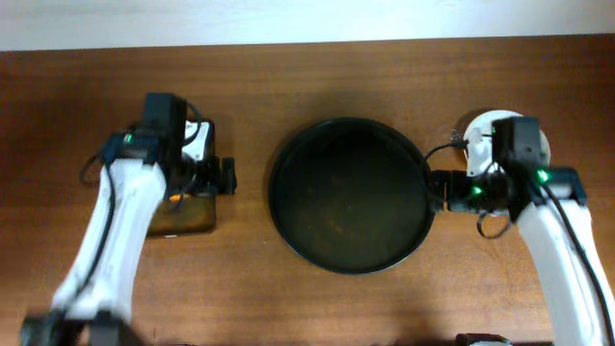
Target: Clean dirty plates on tray and stack at the side
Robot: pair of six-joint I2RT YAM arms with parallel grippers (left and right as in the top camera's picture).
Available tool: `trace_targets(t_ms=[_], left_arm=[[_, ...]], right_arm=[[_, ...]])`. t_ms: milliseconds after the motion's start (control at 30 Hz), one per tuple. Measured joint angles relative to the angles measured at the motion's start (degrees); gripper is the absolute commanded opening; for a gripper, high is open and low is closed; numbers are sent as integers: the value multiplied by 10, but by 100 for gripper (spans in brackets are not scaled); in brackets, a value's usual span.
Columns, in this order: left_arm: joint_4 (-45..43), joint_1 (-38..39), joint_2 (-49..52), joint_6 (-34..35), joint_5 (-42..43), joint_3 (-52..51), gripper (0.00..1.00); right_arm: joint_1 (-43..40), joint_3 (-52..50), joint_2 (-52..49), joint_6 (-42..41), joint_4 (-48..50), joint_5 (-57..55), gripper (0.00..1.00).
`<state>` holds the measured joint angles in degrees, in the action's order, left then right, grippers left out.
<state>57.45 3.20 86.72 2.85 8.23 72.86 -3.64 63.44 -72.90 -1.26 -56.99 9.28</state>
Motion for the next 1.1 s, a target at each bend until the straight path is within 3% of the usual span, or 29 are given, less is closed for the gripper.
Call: trace_targets(t_ms=[133, 267, 367, 667, 800, 867, 1100], left_arm=[[-95, 0, -272, -2, 1, -166, 99], [-75, 0, -465, -2, -3, -226, 99], [-74, 0, -514, -2, -3, -227, 99], [-74, 0, -516, -2, -3, -227, 99], [-73, 0, -516, -2, -3, -229, 99], [-73, 0, -518, -2, -5, -229, 99], [-72, 0, -518, -2, -7, -231, 99]], right_arm=[[0, -63, 179, 0, 19, -14, 99], [0, -77, 305, 0, -26, -18, 99], [0, -78, 321, 0, -39, -18, 99], [0, -81, 325, 2, -30, -18, 99], [24, -191, 435, 9, 169, -20, 99], [39, -327, 539, 12, 349, -20, 99], [44, -590, 717, 21, 606, -20, 99]])
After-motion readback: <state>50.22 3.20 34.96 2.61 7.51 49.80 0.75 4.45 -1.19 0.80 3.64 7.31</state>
